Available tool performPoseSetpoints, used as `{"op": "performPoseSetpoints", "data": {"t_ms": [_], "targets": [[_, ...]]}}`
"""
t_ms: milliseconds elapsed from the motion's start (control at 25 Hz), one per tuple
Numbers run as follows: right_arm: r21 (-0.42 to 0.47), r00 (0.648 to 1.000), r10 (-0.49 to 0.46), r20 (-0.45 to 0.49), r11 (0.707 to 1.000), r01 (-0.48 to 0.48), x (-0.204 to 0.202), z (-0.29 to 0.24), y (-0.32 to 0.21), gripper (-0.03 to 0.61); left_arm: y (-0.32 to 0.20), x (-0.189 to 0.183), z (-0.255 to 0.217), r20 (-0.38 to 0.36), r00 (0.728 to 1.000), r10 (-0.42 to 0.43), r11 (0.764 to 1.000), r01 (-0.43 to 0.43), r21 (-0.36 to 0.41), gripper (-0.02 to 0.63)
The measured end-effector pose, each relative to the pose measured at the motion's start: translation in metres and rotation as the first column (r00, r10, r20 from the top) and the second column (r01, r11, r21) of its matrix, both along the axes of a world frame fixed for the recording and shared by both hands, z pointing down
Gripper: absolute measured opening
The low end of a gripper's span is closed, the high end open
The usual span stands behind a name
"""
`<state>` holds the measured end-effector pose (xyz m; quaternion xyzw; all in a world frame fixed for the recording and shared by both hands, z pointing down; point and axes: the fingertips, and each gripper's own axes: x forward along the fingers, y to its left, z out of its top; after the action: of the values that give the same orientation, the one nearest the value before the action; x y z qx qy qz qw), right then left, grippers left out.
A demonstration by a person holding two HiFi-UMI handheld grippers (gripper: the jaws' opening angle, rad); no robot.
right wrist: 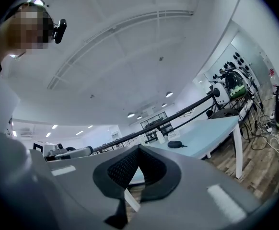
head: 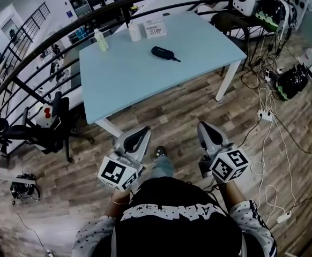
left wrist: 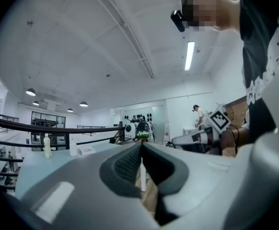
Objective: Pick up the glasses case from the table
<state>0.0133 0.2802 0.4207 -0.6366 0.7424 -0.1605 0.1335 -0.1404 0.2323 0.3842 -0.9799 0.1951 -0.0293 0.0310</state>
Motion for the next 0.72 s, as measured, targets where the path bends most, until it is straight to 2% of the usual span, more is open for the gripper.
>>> {"op": "performPoseSetpoints", "data": {"t_ms": [400, 720], "targets": [[-0.031, 0.999, 0.040, -0.021, 0.999, -0.041, 0.019, 0.009, -0.035, 0.005, -0.048, 0.020, 0.018, -0.036, 0.999, 0.028, 0.998, -0.030, -0.054, 0.000], [-0.069, 0.992, 0.125, -0.020, 0.990, -0.127, 0.053, 0.017, -0.063, 0.005, -0.093, 0.058, 0.029, -0.044, 0.994, 0.101, 0.990, -0.105, -0.090, 0.000]]}}
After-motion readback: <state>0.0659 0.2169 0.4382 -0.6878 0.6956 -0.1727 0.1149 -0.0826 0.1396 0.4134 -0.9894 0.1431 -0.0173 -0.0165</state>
